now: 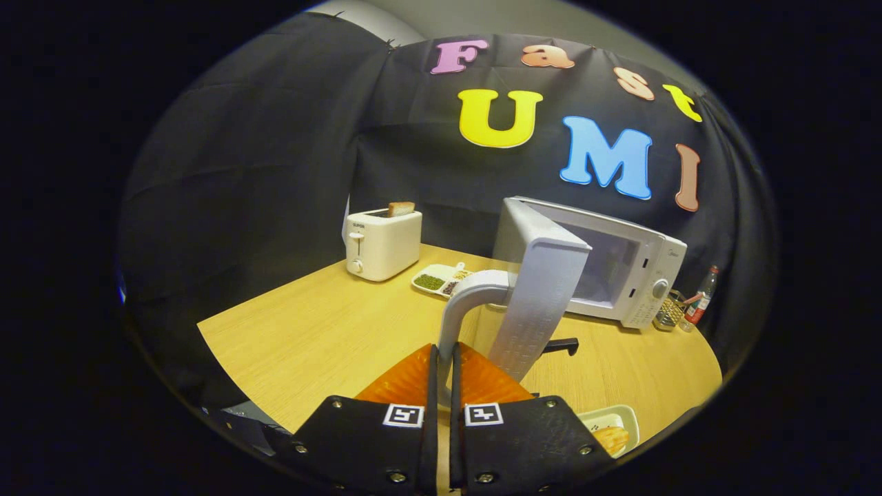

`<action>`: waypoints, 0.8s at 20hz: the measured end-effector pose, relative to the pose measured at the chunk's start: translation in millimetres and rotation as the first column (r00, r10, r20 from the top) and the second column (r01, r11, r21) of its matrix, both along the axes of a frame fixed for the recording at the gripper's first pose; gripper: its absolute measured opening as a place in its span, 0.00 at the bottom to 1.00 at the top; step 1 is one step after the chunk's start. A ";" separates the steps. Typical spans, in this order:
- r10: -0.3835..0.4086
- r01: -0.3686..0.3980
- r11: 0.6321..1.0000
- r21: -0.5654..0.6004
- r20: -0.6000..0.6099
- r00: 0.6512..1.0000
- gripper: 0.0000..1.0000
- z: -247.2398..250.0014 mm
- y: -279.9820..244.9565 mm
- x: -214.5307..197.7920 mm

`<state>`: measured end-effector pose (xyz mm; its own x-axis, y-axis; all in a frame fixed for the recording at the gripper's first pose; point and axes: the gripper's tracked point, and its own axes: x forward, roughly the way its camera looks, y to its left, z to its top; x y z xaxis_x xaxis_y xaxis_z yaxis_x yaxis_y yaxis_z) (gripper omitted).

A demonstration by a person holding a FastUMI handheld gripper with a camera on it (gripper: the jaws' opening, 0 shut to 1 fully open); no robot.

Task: Open the microwave, put the food inside, and close the microwave door.

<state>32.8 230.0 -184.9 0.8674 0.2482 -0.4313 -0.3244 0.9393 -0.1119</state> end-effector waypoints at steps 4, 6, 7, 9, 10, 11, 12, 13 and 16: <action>0.065 -0.065 0.998 0.012 -0.018 0.998 0.08 -3.8 35.3 -0.4; 0.127 -0.127 0.992 0.009 -0.029 0.991 0.09 -6.3 55.1 -0.3; 0.150 -0.150 0.989 0.002 -0.029 0.988 0.09 -6.8 59.8 0.2; 0.184 -0.184 0.983 0.000 -0.039 0.982 0.09 -11.0 72.3 4.7; 0.200 -0.200 0.980 -0.002 -0.047 0.979 0.10 -13.0 78.0 7.0; 0.216 -0.216 0.976 -0.007 -0.051 0.975 0.10 -14.1 84.6 8.3; 0.229 -0.230 0.973 -0.011 -0.051 0.972 0.10 -14.8 88.8 9.2; 0.239 -0.240 0.971 -0.016 -0.045 0.970 0.10 -13.2 92.0 11.3; 0.285 -0.285 0.959 0.010 -0.027 0.958 0.13 -8.2 104.4 8.6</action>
<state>41.4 334.4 -193.1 0.7481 0.4858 -0.4520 -0.5816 0.8080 -0.0941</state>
